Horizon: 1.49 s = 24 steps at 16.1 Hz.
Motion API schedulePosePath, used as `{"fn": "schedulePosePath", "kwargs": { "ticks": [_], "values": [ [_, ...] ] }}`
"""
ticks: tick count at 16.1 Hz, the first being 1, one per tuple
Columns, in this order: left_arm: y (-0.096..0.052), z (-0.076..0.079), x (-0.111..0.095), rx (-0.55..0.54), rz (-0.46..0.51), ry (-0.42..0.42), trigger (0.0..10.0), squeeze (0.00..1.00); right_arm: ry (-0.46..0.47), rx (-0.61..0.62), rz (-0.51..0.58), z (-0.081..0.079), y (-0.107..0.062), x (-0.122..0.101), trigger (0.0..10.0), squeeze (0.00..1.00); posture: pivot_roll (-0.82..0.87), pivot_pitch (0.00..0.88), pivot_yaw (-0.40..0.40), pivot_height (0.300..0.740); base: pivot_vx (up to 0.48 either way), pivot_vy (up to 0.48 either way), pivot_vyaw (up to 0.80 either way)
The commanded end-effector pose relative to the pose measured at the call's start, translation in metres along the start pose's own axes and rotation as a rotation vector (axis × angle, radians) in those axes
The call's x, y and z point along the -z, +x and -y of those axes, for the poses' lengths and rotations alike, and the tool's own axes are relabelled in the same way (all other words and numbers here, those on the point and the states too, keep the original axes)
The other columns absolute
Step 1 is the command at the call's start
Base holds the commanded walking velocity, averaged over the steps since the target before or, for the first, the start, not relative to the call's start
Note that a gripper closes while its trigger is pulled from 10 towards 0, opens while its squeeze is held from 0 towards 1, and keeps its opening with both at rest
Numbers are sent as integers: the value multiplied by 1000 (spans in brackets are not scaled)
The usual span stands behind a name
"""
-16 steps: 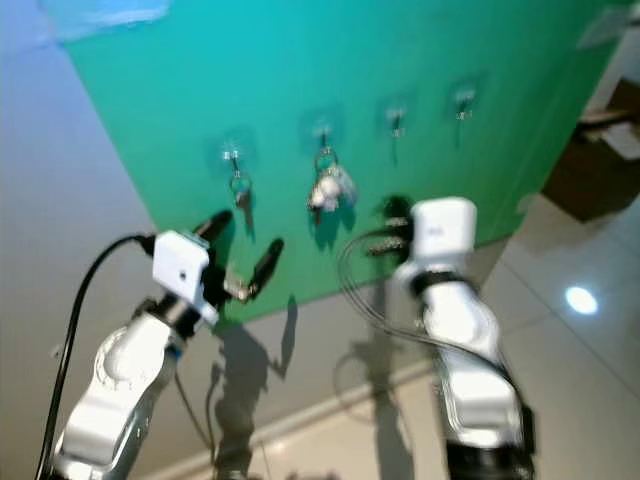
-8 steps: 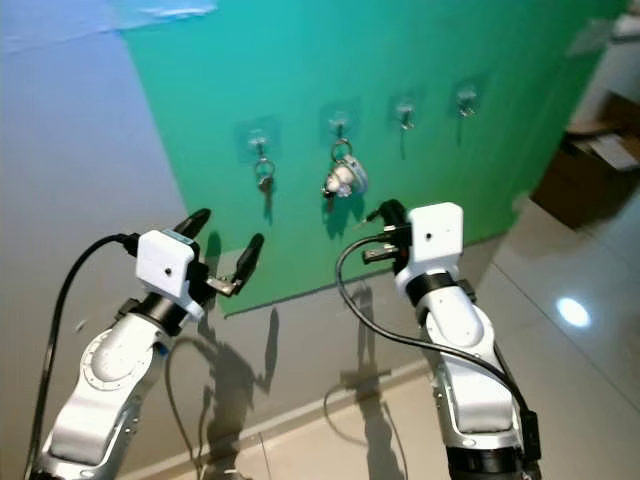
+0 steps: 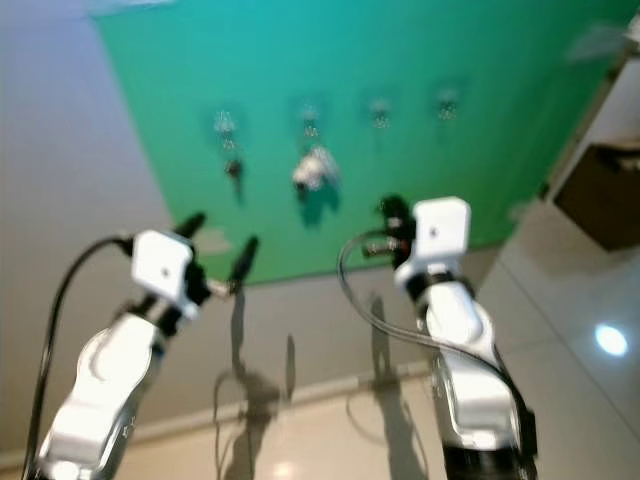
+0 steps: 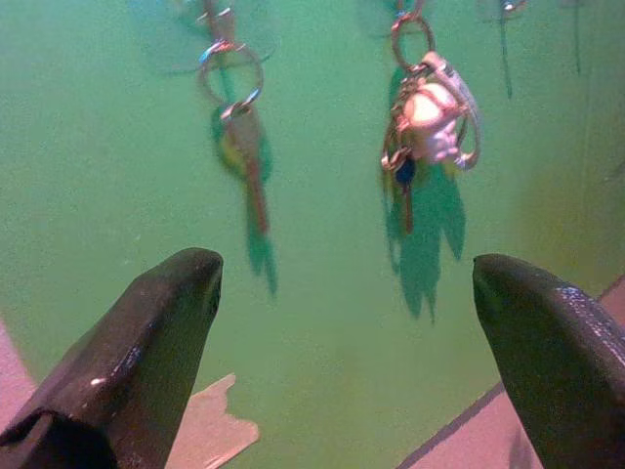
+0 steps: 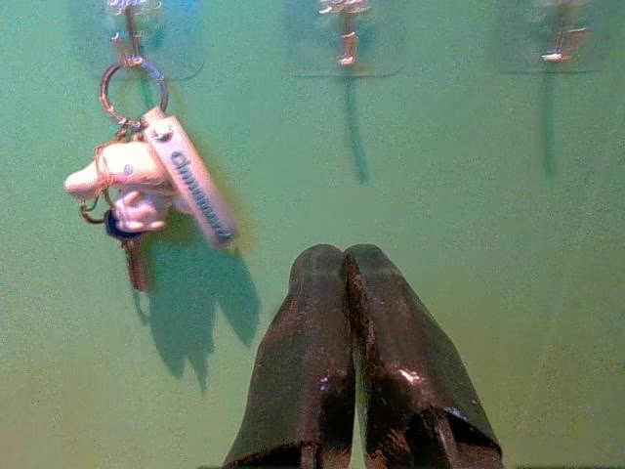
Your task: Hang keys on a hook
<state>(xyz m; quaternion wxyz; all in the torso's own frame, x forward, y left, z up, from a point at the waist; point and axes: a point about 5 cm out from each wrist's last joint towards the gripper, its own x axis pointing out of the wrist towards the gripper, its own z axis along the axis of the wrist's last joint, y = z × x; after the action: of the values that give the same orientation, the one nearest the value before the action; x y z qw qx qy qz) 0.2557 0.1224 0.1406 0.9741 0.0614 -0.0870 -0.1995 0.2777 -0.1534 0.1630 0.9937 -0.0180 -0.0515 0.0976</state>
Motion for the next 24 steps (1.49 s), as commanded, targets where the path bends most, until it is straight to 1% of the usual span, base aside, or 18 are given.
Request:
{"fn": "schedulePosePath", "kwargs": {
  "ticks": [1,10,17,20,21,23,24],
  "values": [
    [2,4,-1,9,-1,-4,10000,0,3,12,11,5,-1,-3,10000,0,-4,0,45,740,0,0,0],
    [2,4,-1,17,-2,-6,10000,0,22,9,23,4,2,-6,10000,0,-3,0,45,740,0,0,0],
    [3,8,-5,65,21,-22,10000,0,74,7,51,-1,7,-10,10000,0,-2,0,49,740,0,0,0],
    [6,8,-8,117,32,-16,10000,0,106,-17,70,-7,18,-14,10000,0,2,0,72,740,0,0,0],
    [8,7,-9,143,33,-9,10000,0,125,-27,76,-8,25,-15,10000,0,1,0,82,740,0,0,0],
    [18,1,-20,171,55,33,10000,0,184,-68,87,-11,47,-25,10000,0,-7,0,87,740,0,0,0],
    [21,1,-23,182,61,46,10000,0,194,-79,90,-11,51,-28,10000,0,-10,0,84,740,0,0,0]
  ]
}}
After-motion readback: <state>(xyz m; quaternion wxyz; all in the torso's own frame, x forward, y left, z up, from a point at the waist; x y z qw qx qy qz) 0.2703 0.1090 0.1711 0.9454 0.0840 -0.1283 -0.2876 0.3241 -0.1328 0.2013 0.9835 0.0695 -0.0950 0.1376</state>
